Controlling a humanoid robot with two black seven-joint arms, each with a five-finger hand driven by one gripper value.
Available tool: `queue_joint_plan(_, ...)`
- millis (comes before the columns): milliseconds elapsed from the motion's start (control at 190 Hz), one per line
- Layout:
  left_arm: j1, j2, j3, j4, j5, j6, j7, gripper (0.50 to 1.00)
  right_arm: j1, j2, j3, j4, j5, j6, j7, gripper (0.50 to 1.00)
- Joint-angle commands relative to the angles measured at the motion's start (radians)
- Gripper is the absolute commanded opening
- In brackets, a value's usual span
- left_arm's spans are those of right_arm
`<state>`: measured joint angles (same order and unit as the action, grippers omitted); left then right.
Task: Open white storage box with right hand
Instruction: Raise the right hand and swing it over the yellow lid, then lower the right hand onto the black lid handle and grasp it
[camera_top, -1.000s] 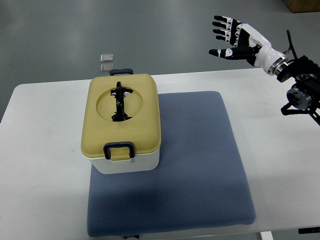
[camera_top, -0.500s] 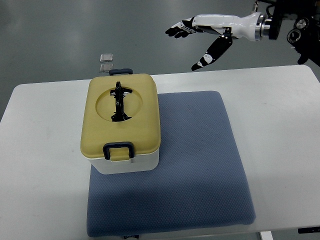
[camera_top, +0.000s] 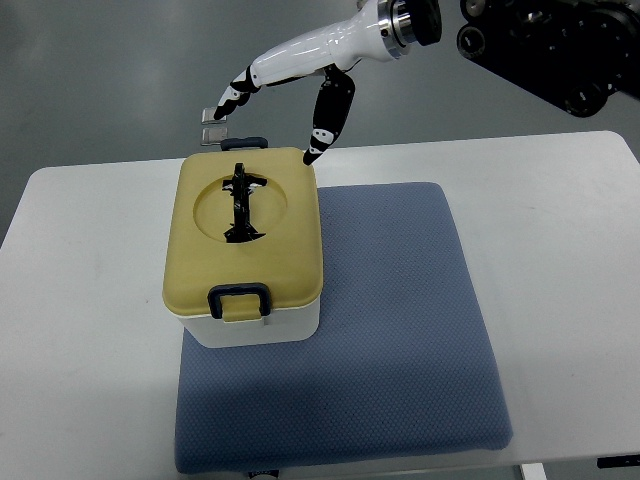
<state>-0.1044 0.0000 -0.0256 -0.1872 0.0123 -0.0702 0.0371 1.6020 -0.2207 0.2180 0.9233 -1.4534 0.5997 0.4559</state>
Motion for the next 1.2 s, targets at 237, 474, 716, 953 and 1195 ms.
queue_joint_plan(237,0.000,0.000,-0.001,-0.001,0.000,0.000,0.000,1.000,0.090,0.123,-0.108,0.000,-0.027,-0.003,-0.002,0.913)
queue_joint_plan(474,0.000,0.000,-0.001,-0.003,0.000,0.000,0.000,1.000,0.101,0.152,-0.146,0.000,-0.130,-0.005,0.000,0.905)
queue_joint_plan(716,0.000,0.000,-0.002,-0.001,0.000,0.000,0.000,1.000,0.093,0.153,-0.186,0.000,-0.176,-0.012,0.000,0.897)
queue_joint_plan(953,0.000,0.000,-0.001,0.000,0.000,0.000,0.000,1.000,0.075,0.155,-0.206,0.000,-0.200,-0.014,0.001,0.852)
queue_joint_plan(1195,0.000,0.000,-0.001,0.000,0.000,0.000,0.000,1.000,0.073,0.170,-0.206,0.000,-0.205,-0.035,0.000,0.772)
